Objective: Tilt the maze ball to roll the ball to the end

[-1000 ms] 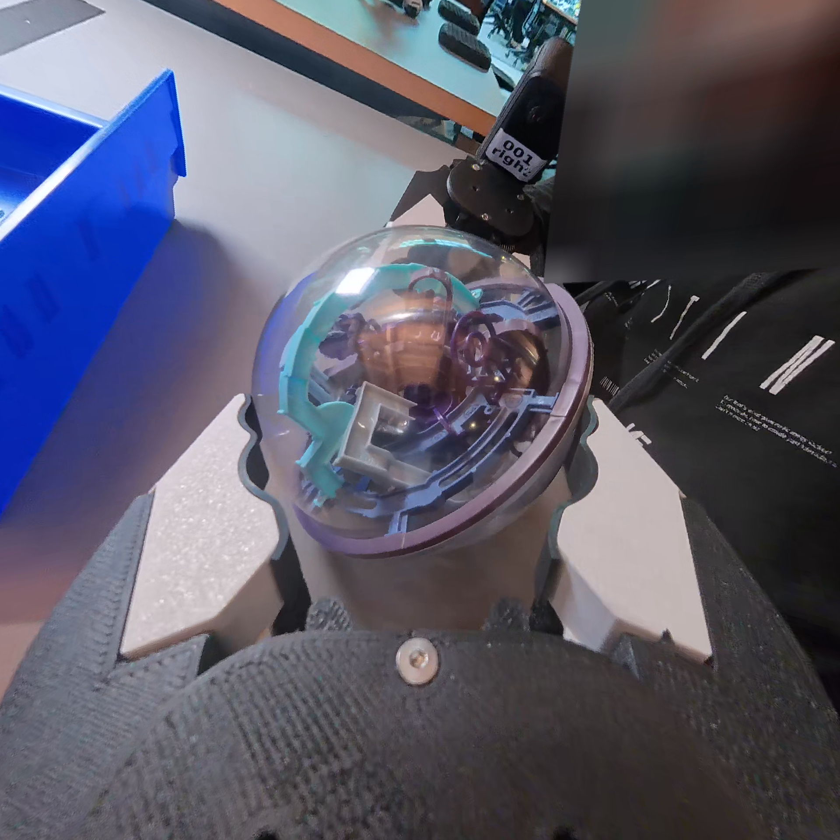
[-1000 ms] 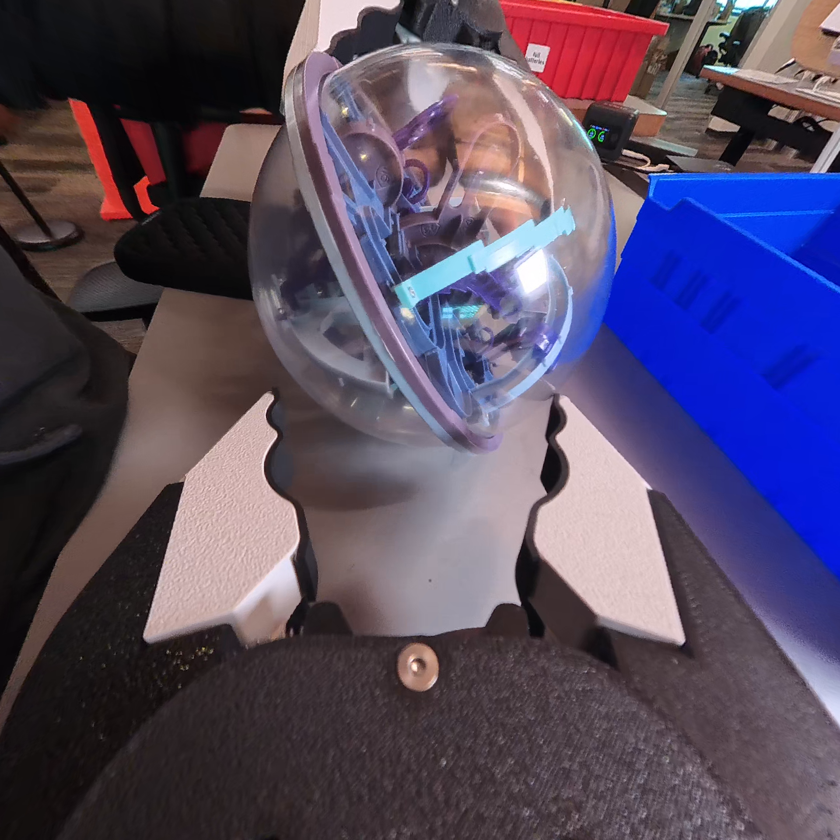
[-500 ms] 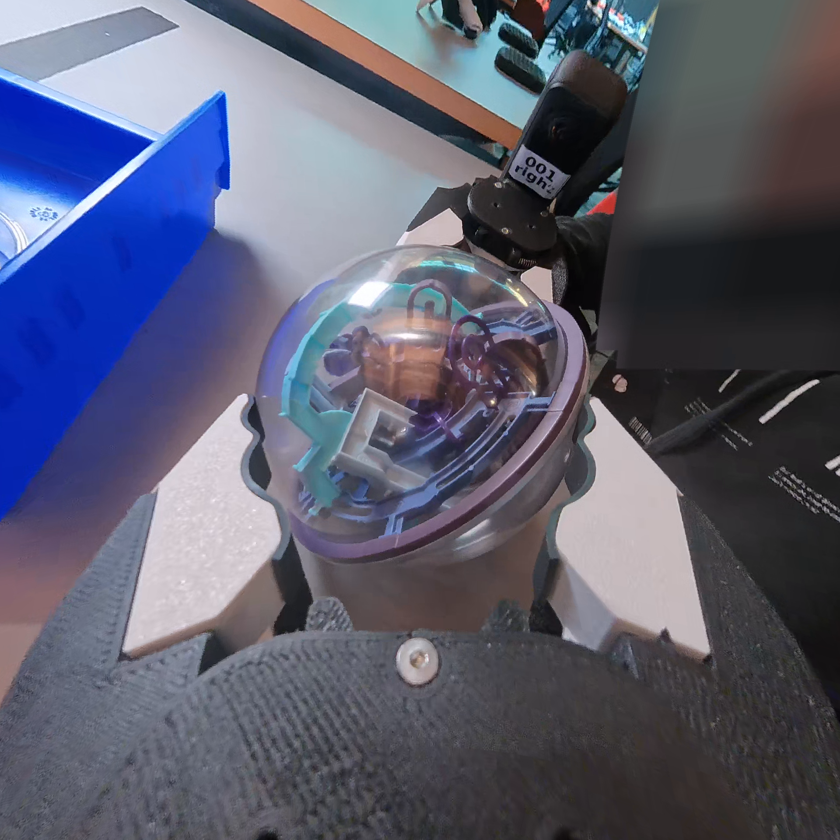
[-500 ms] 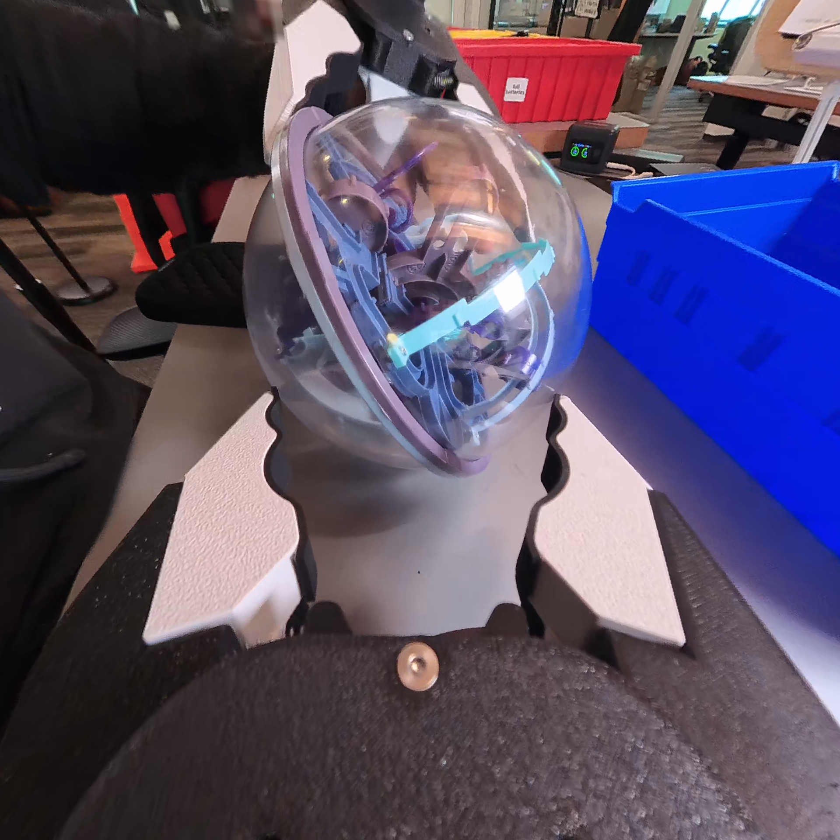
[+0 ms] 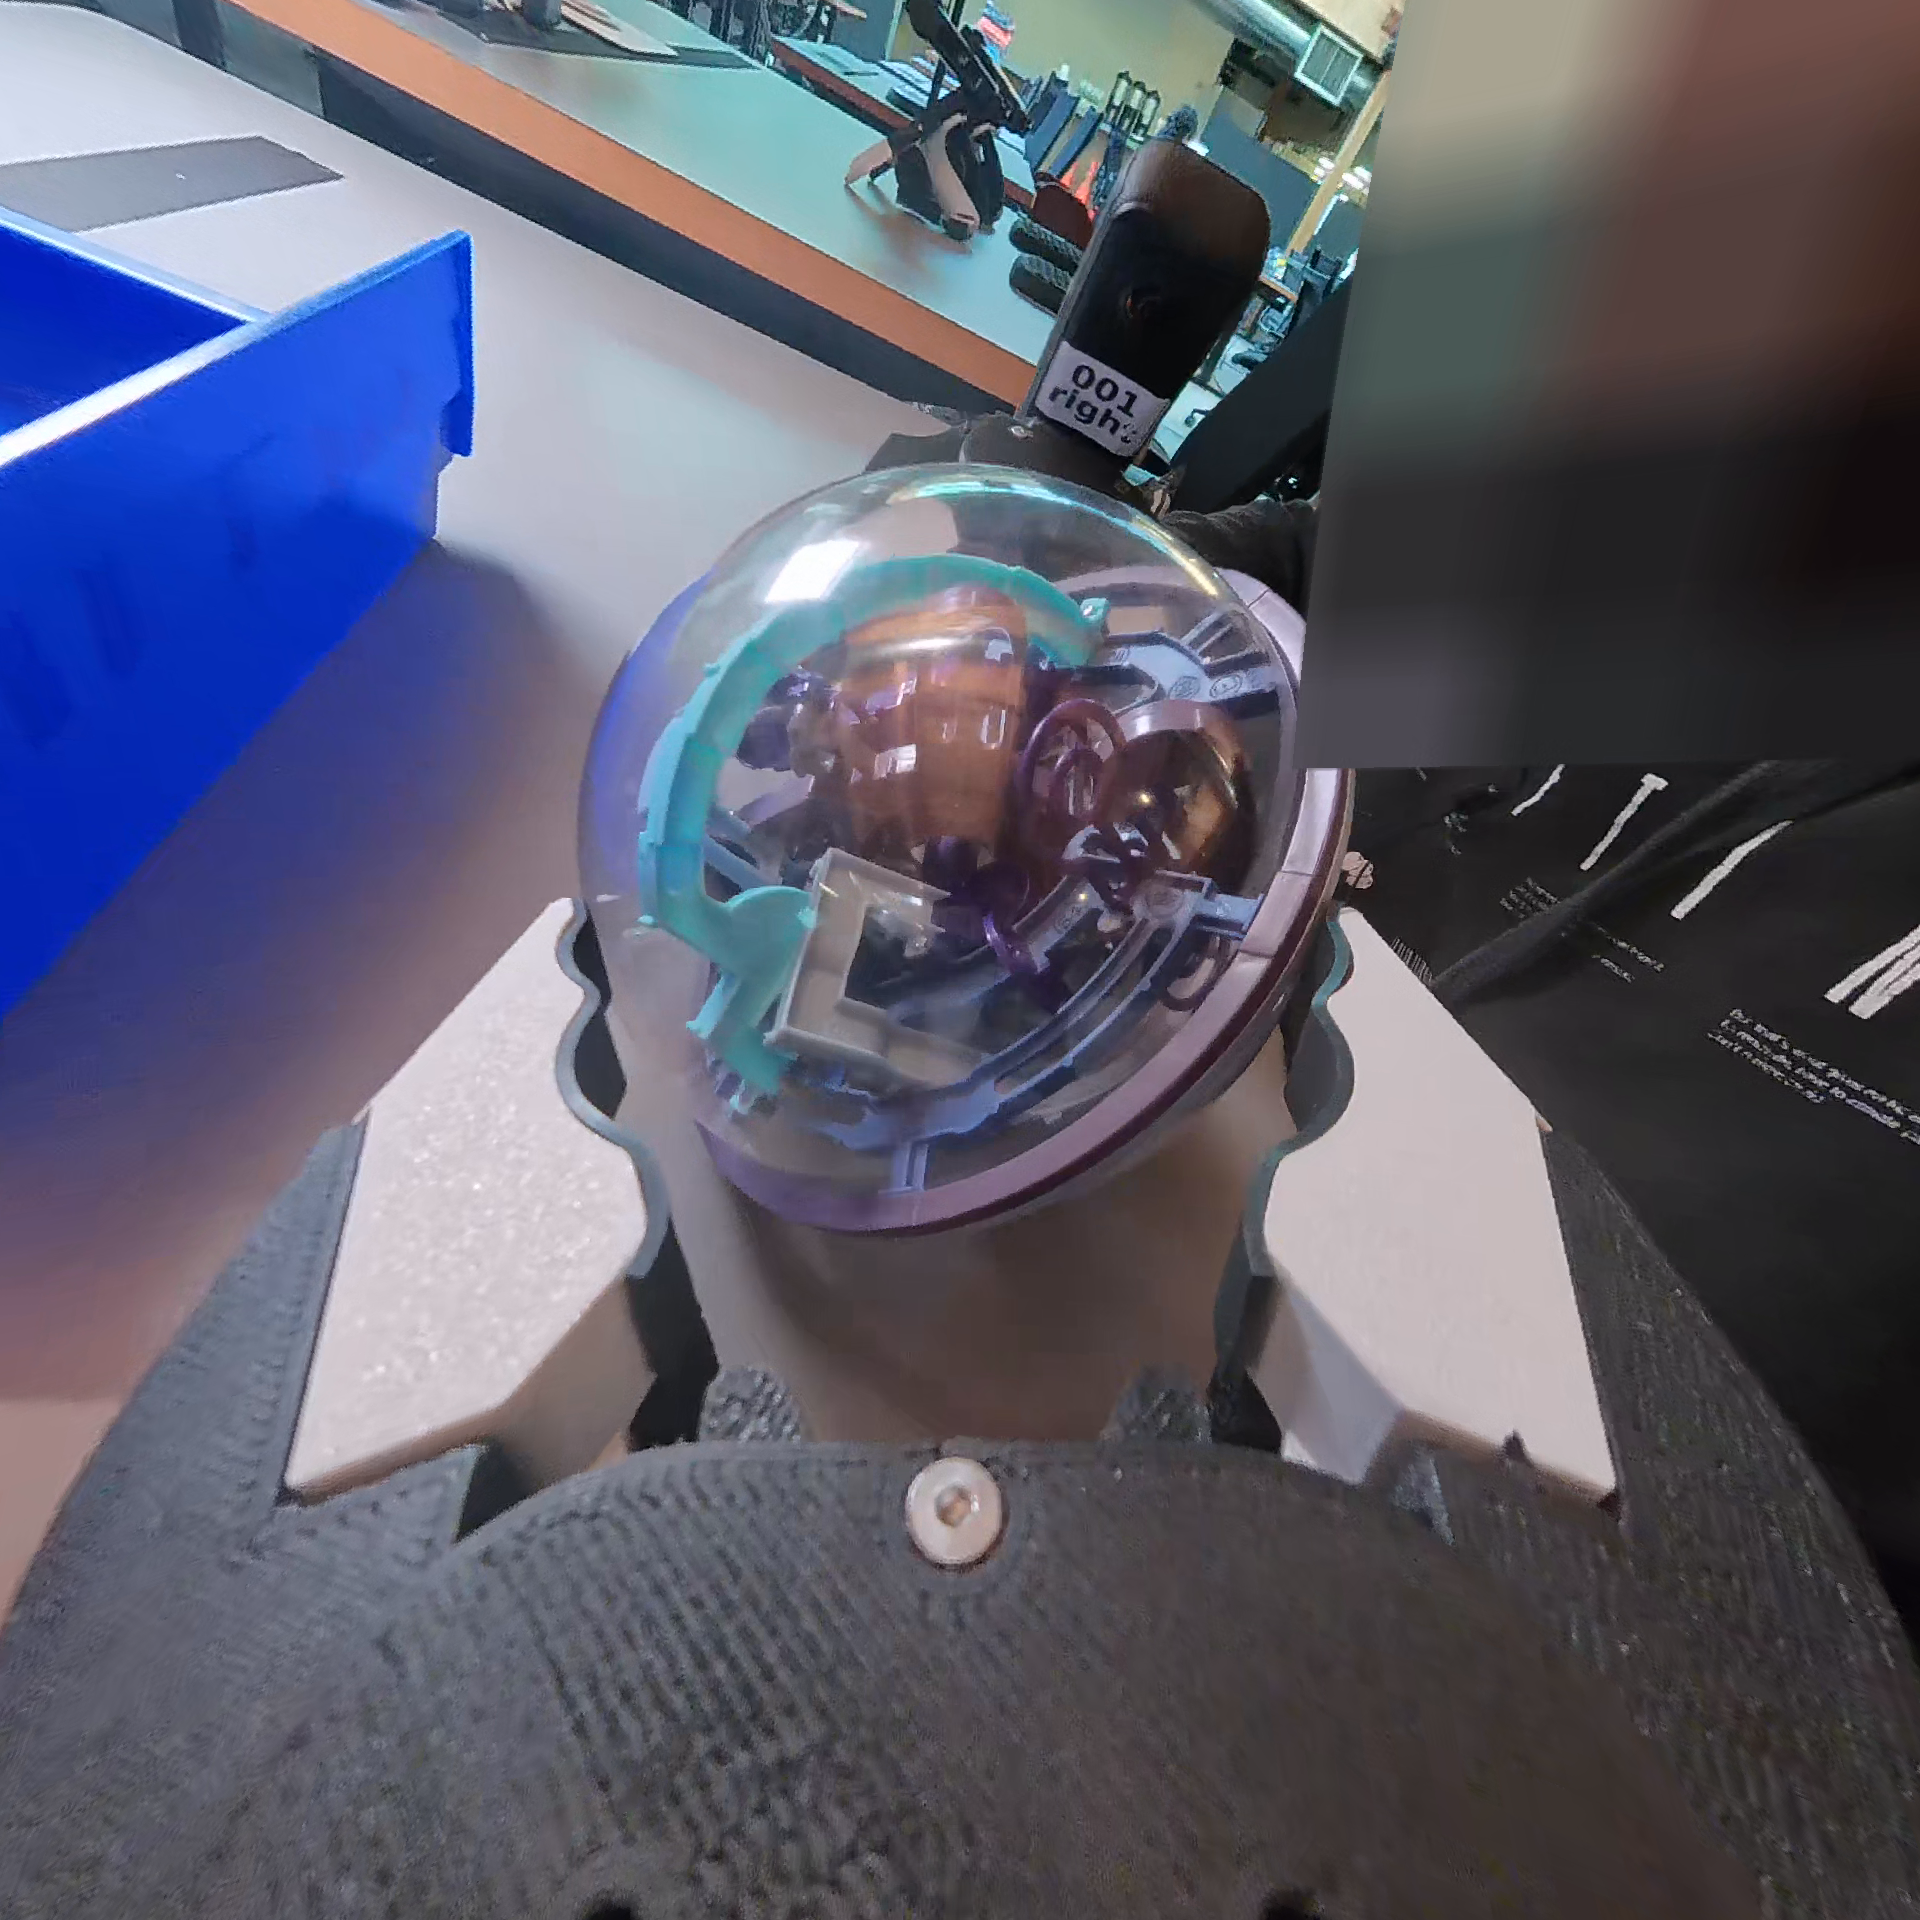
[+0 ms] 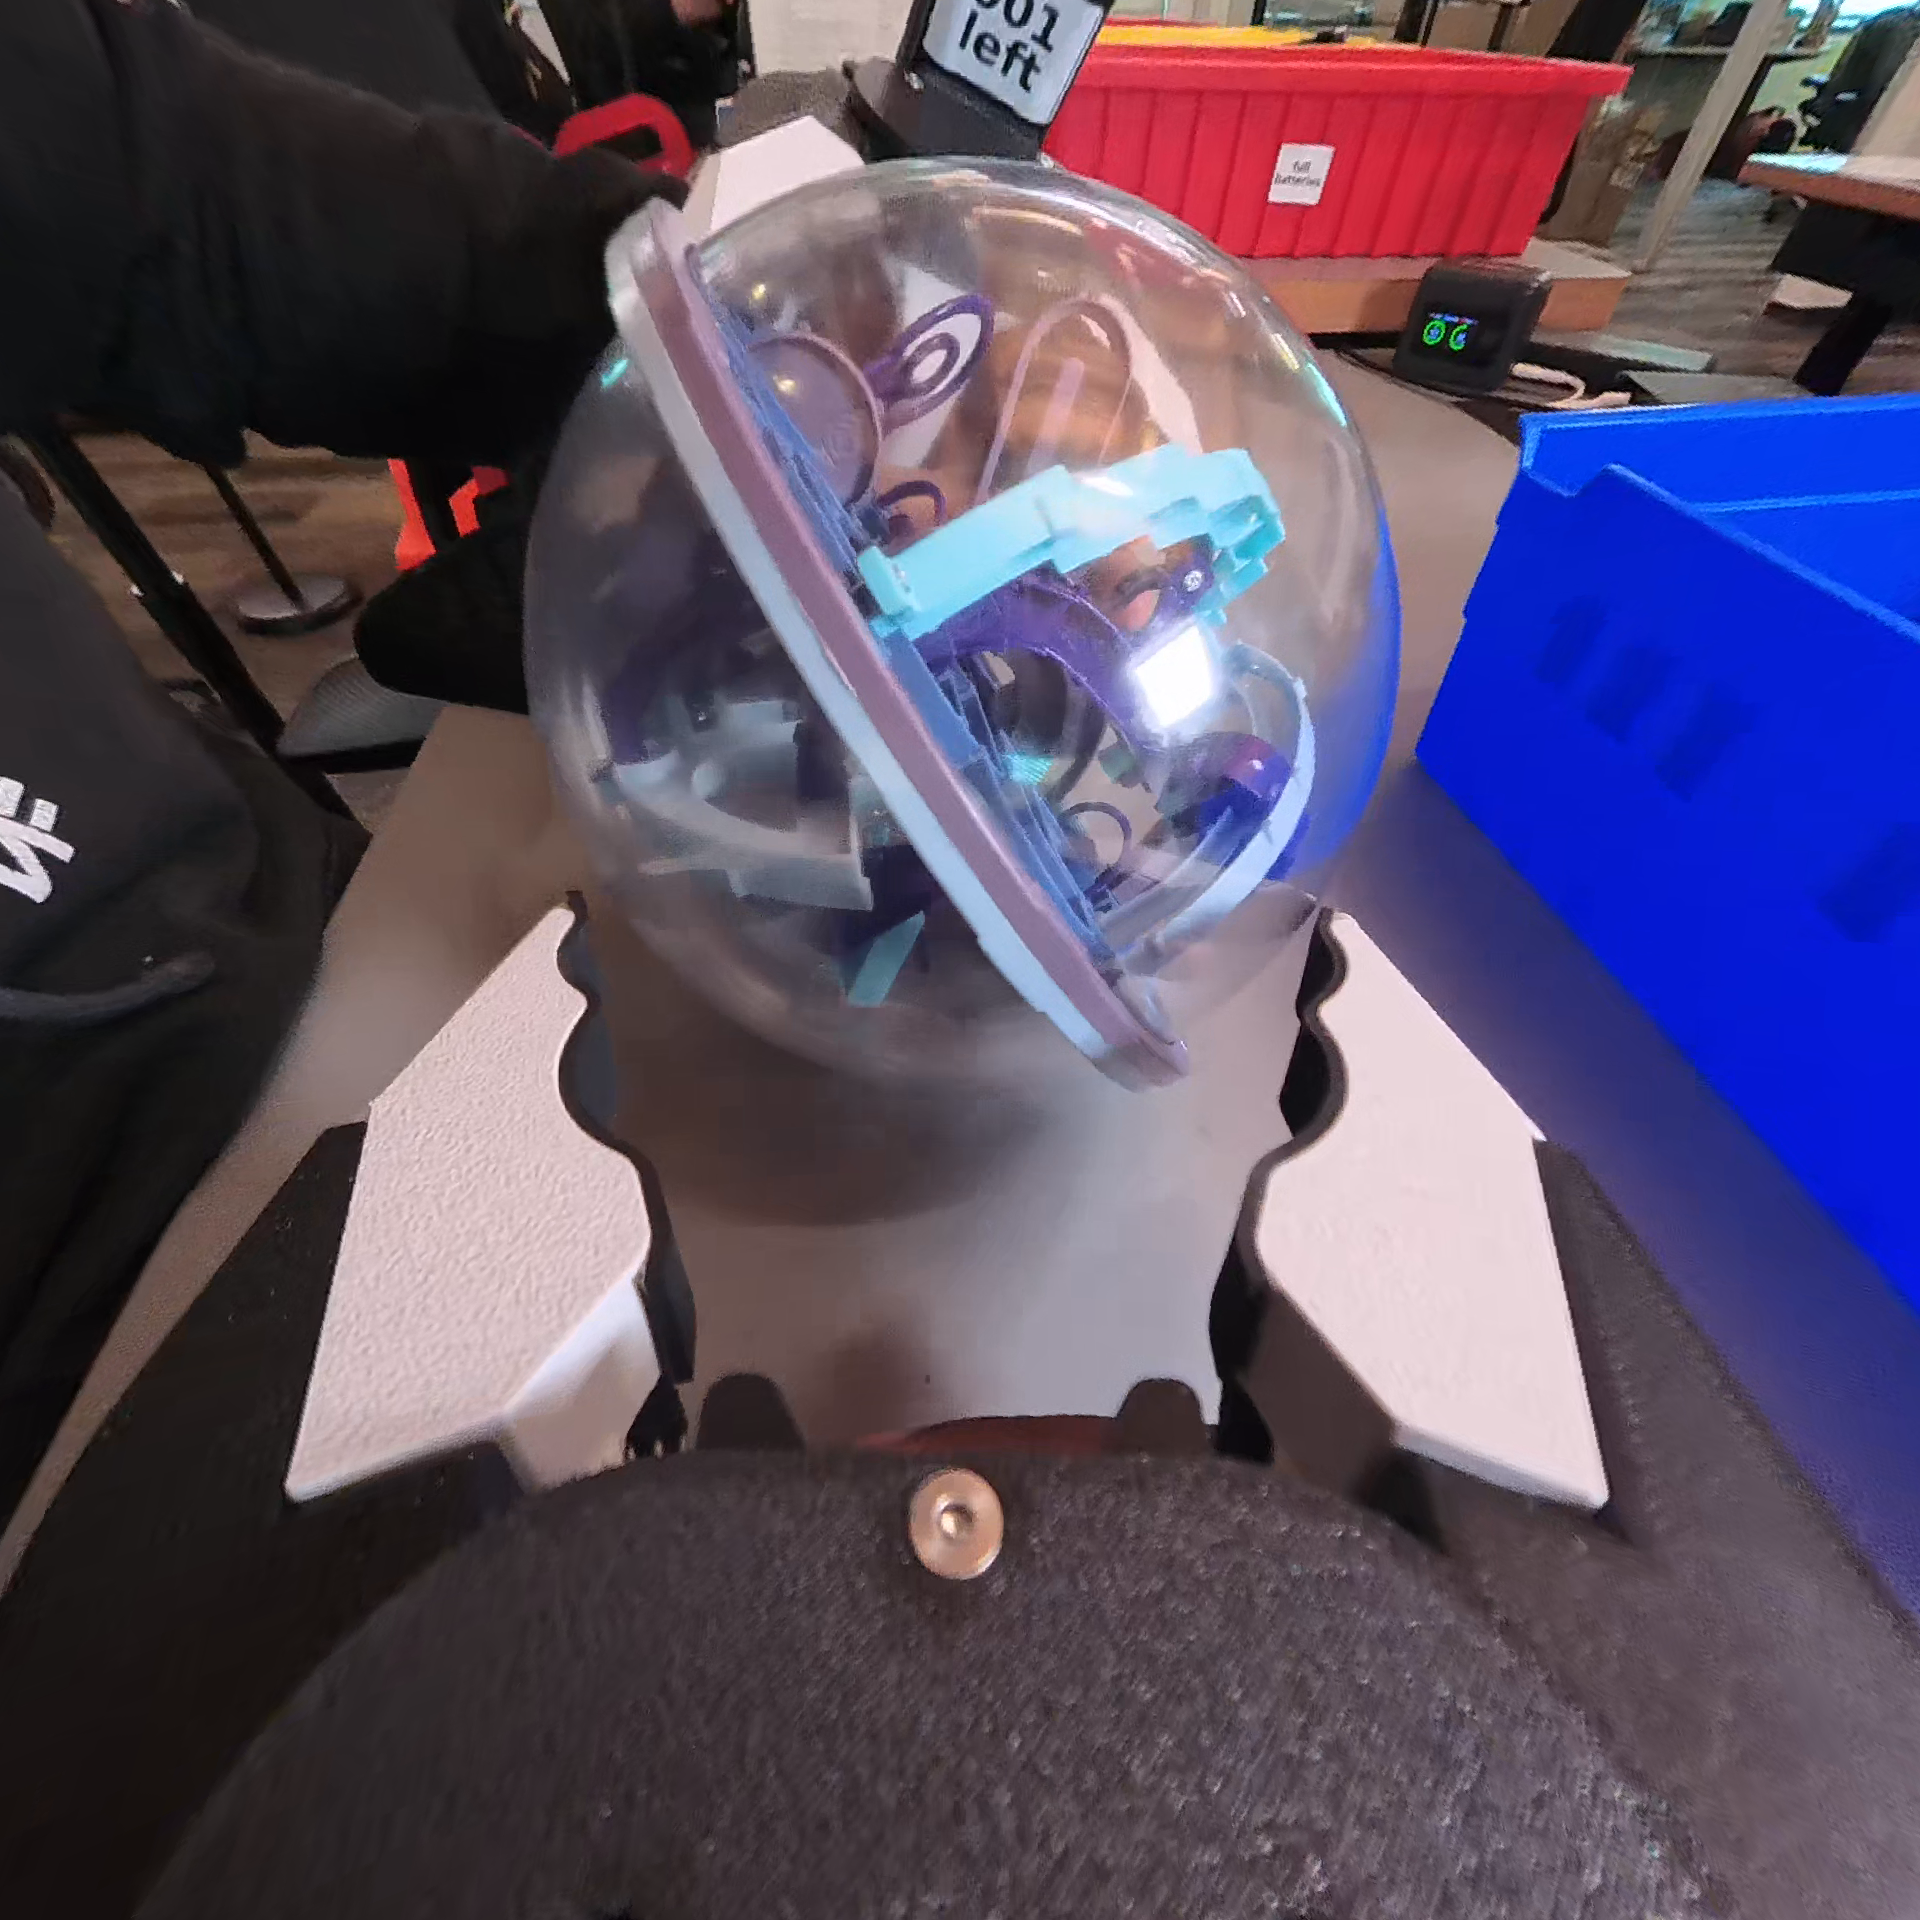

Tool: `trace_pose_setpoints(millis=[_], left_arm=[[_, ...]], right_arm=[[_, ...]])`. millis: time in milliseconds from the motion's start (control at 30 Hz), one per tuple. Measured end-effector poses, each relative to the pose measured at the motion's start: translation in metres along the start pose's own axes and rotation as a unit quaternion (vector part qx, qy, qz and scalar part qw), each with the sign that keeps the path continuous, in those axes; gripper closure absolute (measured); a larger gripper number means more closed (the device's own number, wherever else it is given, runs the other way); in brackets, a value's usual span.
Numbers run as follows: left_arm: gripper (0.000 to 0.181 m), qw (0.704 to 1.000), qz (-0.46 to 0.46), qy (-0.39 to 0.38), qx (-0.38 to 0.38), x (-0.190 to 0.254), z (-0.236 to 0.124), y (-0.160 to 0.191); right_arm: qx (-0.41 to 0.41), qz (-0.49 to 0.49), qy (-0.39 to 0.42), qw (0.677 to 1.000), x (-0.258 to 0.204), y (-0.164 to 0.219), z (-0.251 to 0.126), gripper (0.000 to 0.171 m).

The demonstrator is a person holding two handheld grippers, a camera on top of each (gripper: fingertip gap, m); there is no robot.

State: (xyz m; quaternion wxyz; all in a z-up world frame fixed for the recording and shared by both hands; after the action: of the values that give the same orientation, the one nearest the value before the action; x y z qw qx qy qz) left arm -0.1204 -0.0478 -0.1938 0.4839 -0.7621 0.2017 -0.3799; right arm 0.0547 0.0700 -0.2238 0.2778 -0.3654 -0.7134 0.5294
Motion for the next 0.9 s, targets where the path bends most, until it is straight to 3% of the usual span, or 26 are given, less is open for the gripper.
trace_pose_setpoints(millis=[300,467,667,900], left_arm=[[0.055,1.000,-0.005,-0.015,-0.019,0.001,-0.007,0.000],[0.059,0.995,0.020,-0.091,-0.024,0.022,-0.013,-0.019],[0.051,0.972,0.095,-0.180,-0.120,0.040,0.006,-0.018],[0.045,0.977,0.077,-0.169,-0.104,0.032,0.011,-0.015]], right_arm=[[0.003,-0.004,-0.008,1.000,0.005,-0.003,0.007,0.041],[-0.001,-0.003,-0.004,1.000,0.005,-0.002,0.007,0.043],[-0.003,-0.002,-0.005,1.000,0.003,-0.002,0.008,0.044],[-0.005,0.022,-0.005,1.000,0.004,-0.002,0.009,0.044]])
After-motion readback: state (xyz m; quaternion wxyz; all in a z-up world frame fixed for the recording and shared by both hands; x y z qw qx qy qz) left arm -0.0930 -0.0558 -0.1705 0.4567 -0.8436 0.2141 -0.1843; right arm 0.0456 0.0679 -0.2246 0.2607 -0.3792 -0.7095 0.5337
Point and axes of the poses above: each gripper's, where its closed fingertips meet, z out along the fingers, y out of its underside, x = y × z across the jaws, the point moved 8 cm from there along -z, back along the fingers, and after that the axes turned 1 degree about -y, right-handed, at the moved point
